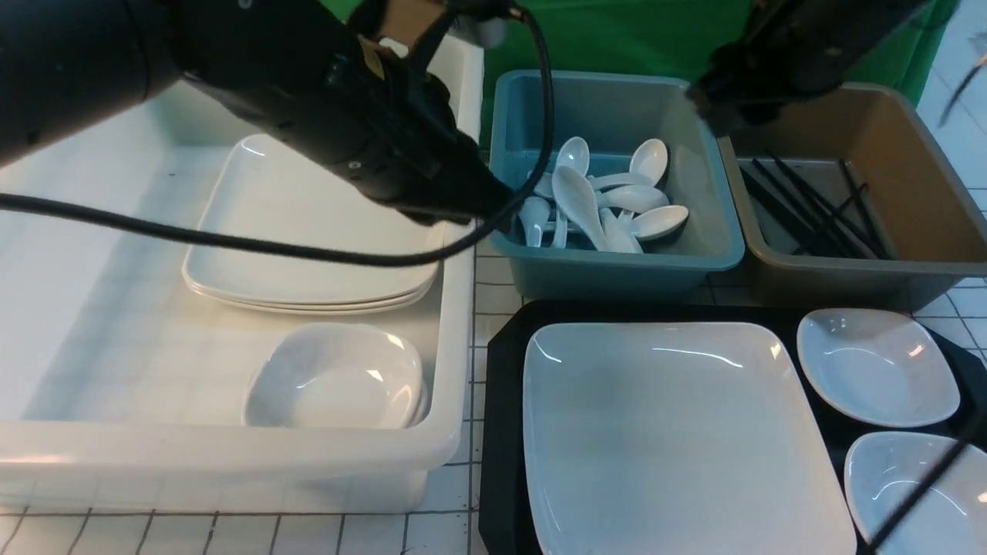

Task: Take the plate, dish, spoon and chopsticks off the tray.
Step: Use the right arm to grab a small plate from the dinner plate

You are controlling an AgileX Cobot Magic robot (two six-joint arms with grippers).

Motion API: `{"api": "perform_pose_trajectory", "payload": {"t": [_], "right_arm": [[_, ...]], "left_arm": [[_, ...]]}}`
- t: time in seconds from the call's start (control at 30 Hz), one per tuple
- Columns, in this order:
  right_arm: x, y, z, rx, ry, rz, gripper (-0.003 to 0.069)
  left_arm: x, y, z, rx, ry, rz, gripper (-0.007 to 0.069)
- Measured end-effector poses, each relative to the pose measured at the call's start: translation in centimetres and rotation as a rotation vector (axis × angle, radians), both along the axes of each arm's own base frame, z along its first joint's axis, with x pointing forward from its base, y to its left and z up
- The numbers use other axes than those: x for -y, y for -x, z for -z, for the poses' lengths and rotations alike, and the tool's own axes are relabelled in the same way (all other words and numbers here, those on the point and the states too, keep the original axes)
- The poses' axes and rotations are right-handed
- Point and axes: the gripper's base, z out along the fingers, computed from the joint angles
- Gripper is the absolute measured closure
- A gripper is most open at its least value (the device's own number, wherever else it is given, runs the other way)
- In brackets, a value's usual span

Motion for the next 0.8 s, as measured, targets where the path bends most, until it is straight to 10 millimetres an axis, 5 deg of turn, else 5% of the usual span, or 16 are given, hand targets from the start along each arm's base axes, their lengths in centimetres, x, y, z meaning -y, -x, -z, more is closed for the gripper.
{"api": "perform_pose_trajectory", "payload": {"t": [0.07, 0.23, 0.4, 0.53, 0.8], "right_arm": [[1.7, 2.3, -1.1, -0.018, 0.008, 0.031, 0.0603], [3.7, 7.1, 0.6, -0.115, 0.042, 0.053, 0.0617], [6.0, 14.1, 8.3, -0.374, 0.132, 0.05, 0.041], [7.0, 17.0, 13.5, -0.483, 0.177, 0.034, 0.0232], [7.6, 18.3, 18.5, -0.386, 0.171, 0.013, 0.0158]], "left_arm": [[0.6, 1.2, 0.1, -0.078, 0.006, 0.091, 0.0621], [2.4, 3.9, 0.3, -0.146, -0.038, 0.243, 0.0621], [5.7, 7.7, 0.9, -0.141, -0.061, 0.404, 0.0621], [7.5, 9.3, 1.7, -0.101, -0.049, 0.464, 0.0621], [9.1, 10.4, 2.5, -0.037, -0.021, 0.51, 0.0621]]}}
